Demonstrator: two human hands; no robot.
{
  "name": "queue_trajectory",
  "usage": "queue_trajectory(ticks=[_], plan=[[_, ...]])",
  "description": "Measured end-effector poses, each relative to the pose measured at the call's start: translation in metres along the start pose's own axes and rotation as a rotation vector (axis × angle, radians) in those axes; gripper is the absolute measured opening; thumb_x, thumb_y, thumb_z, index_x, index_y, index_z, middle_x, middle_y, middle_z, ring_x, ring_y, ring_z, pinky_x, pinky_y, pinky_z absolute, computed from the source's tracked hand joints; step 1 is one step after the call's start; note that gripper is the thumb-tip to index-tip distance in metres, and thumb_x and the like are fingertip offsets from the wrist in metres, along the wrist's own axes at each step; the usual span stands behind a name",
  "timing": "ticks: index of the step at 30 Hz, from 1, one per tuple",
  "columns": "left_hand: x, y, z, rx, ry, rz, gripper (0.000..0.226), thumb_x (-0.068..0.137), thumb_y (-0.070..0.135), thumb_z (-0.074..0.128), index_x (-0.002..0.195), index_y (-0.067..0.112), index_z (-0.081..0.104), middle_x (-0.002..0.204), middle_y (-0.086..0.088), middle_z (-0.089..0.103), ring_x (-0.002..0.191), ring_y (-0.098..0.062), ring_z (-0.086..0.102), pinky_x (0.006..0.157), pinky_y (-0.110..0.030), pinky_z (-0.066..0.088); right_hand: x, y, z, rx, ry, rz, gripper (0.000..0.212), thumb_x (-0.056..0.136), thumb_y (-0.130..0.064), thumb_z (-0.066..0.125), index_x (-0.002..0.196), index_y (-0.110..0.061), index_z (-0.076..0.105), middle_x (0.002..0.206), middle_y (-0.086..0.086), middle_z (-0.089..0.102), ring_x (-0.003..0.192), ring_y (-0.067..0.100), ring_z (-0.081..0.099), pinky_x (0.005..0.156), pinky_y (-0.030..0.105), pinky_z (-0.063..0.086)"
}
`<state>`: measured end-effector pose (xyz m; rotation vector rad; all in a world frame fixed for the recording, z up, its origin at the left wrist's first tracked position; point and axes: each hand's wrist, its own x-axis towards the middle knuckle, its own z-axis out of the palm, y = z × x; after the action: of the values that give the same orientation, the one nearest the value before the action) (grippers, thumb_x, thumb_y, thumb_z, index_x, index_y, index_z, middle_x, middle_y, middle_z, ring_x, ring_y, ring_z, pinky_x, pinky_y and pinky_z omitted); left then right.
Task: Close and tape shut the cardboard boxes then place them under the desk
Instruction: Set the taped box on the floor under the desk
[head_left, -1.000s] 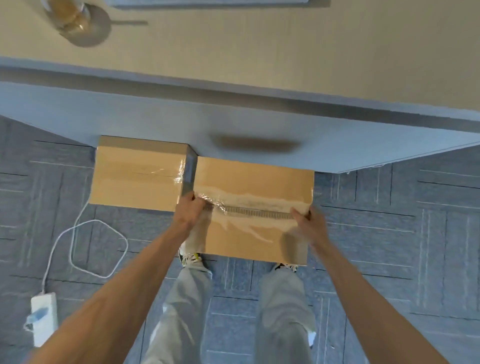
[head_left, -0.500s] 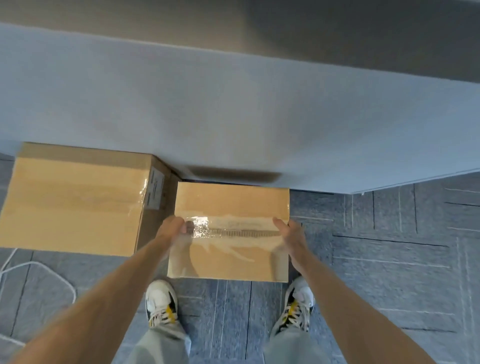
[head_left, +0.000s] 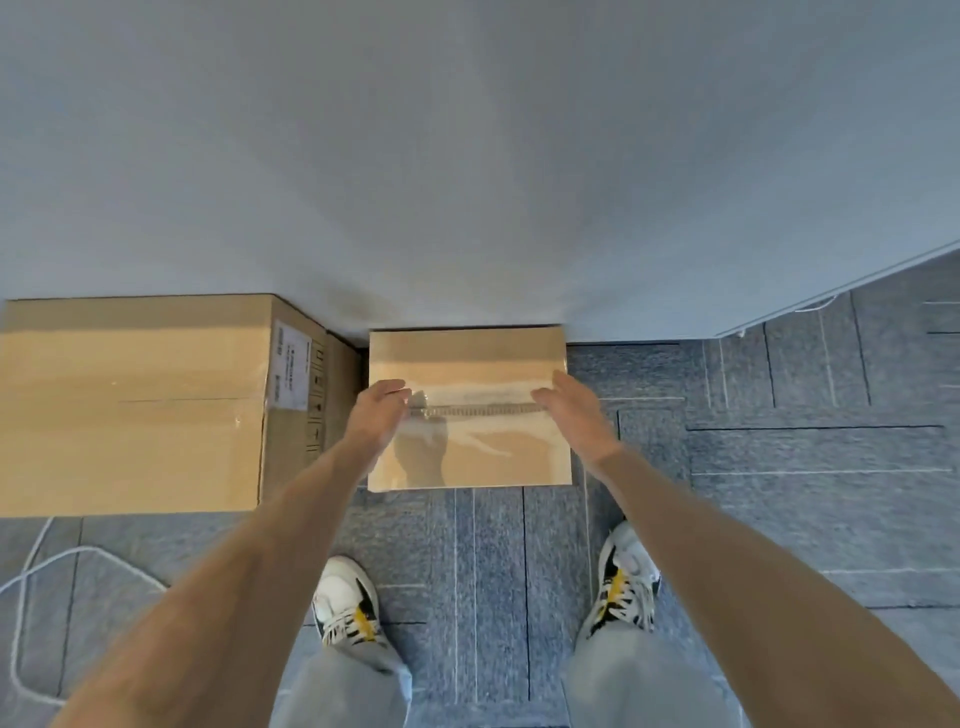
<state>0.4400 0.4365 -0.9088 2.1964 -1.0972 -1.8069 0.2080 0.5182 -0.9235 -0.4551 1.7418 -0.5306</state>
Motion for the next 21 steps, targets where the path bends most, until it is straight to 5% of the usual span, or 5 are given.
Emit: queue_trajectory(ticks=[3, 6, 9, 13, 21], plan=[[-0.056, 0.028, 0.016, 0.000, -0.058, 0.076, 0.038, 0.093, -0.002, 0.041, 0.127, 0.009, 0.056, 0.122, -0.004, 0.060, 0.112, -0.020, 0.055, 0.091, -0.032, 0.045, -0.056, -0.025, -0.004, 0.037, 0.015, -0.025, 0.063, 0.094, -0.033, 0.056, 0.151, -0.019, 0.033, 0.153, -0.005, 0.034, 0.142, 0.016, 0.032, 0.115, 0.037, 0.025], [-0.125, 0.069, 0.026, -0.029, -0.135, 0.064, 0.034, 0.094, -0.003, 0.040, 0.121, 0.008, 0.058, 0.120, -0.007, 0.062, 0.103, -0.023, 0.056, 0.086, -0.036, 0.043, -0.121, -0.037, -0.025, 0.120, 0.055, 0.000, 0.057, 0.080, -0.046, 0.059, 0.134, -0.028, 0.054, 0.143, -0.007, 0.051, 0.133, 0.018, 0.047, 0.108, 0.041, 0.040], [-0.209, 0.114, 0.037, 0.016, -0.199, 0.106, 0.024, 0.095, 0.002, 0.044, 0.111, 0.014, 0.059, 0.119, -0.009, 0.064, 0.097, -0.023, 0.057, 0.085, -0.036, 0.042, -0.211, -0.065, -0.063, 0.290, 0.156, 0.012, 0.032, 0.091, -0.032, 0.059, 0.122, -0.025, 0.056, 0.122, -0.009, 0.057, 0.119, 0.015, 0.050, 0.089, 0.025, 0.043], [-0.325, 0.151, 0.056, 0.160, -0.266, 0.134, 0.022, 0.098, 0.006, 0.042, 0.104, 0.019, 0.059, 0.120, -0.006, 0.065, 0.096, -0.020, 0.059, 0.082, -0.034, 0.042, -0.332, -0.094, -0.120, 0.493, 0.341, -0.004, 0.049, 0.097, -0.021, 0.055, 0.144, -0.020, 0.045, 0.135, -0.007, 0.051, 0.129, 0.015, 0.047, 0.113, 0.042, 0.037], [-0.510, 0.243, 0.159, 0.105, -0.435, 0.301, 0.022, 0.102, 0.011, 0.040, 0.105, 0.012, 0.062, 0.114, -0.007, 0.064, 0.094, -0.023, 0.061, 0.072, -0.030, 0.046, -0.482, -0.095, -0.250, 0.693, 0.520, -0.154, 0.038, 0.099, -0.019, 0.053, 0.137, -0.016, 0.054, 0.128, -0.003, 0.060, 0.116, 0.012, 0.056, 0.105, 0.032, 0.044]])
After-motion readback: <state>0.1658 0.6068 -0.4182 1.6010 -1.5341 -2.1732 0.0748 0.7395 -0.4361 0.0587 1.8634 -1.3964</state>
